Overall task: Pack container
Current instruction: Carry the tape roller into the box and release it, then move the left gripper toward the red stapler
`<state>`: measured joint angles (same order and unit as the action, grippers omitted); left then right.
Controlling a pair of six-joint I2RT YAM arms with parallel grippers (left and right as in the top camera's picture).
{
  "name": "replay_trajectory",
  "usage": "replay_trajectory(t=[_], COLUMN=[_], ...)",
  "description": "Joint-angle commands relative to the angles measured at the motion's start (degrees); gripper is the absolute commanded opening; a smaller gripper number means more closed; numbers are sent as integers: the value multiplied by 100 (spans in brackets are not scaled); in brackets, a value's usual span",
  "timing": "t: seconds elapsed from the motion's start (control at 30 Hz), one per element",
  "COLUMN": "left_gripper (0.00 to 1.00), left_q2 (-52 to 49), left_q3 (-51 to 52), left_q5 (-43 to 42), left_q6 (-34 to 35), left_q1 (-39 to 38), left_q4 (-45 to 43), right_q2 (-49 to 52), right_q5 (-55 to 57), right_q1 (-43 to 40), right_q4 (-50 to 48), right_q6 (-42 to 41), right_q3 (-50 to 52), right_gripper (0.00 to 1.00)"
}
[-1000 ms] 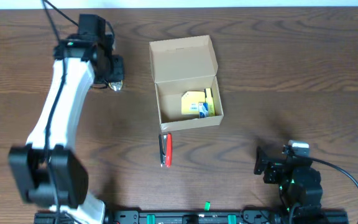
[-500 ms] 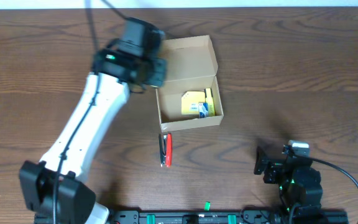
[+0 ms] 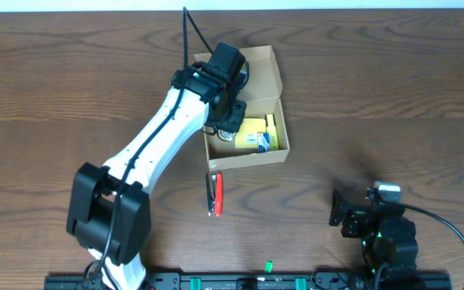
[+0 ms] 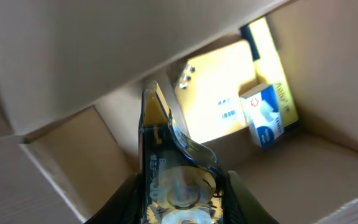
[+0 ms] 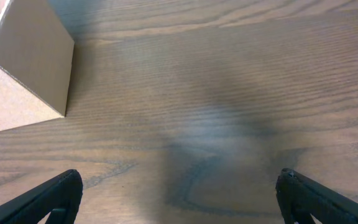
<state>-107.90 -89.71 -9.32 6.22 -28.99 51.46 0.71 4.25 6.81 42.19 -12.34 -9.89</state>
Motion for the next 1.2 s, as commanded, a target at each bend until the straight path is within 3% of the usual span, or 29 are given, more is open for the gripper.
replay_trajectory(t=[0.0,0.17,0.23,0.3,0.37,0.5,0.6,0.67,0.8,1.0,1.17], left_gripper=[17,17,22,36,57,76,85,98,95,95,96], left_q2=[-192,-494,-520,-520,-518,-485,-354,-168,544,2033,3091], left_q3=[-109,-109,-109,-109,-109,-109,-109,-109,-109,-109,-105], left_q5=[-81,-85,-83,-83,-76,-76,-57,-11,636,986,977], left_q6=[37,22,22,22,20,22,24,74,570,684,931], left_q1=[-24,-92,-109,-116,-116,-116,-116,-111,-74,142,273], left_q4=[118,127,122,120,114,66,-48,-129,-162,-184,706], right_q2=[-39,-39,-39,-39,-39,-39,-39,-39,-39,-39,-39], right_q5=[-20,-20,-20,-20,-20,-20,-20,-20,-20,-20,-20], right_q1=[-35,-37,-37,-35,-35,-37,-37,-35,-37,-35,-35], right_q4=[15,15,15,15,15,15,15,15,15,15,15], right_q6=[83,83,83,83,83,83,83,83,83,83,83], right_q3=[61,61,61,61,61,61,61,61,61,61,61], right_gripper=[99,99,99,99,99,99,99,99,99,99,99])
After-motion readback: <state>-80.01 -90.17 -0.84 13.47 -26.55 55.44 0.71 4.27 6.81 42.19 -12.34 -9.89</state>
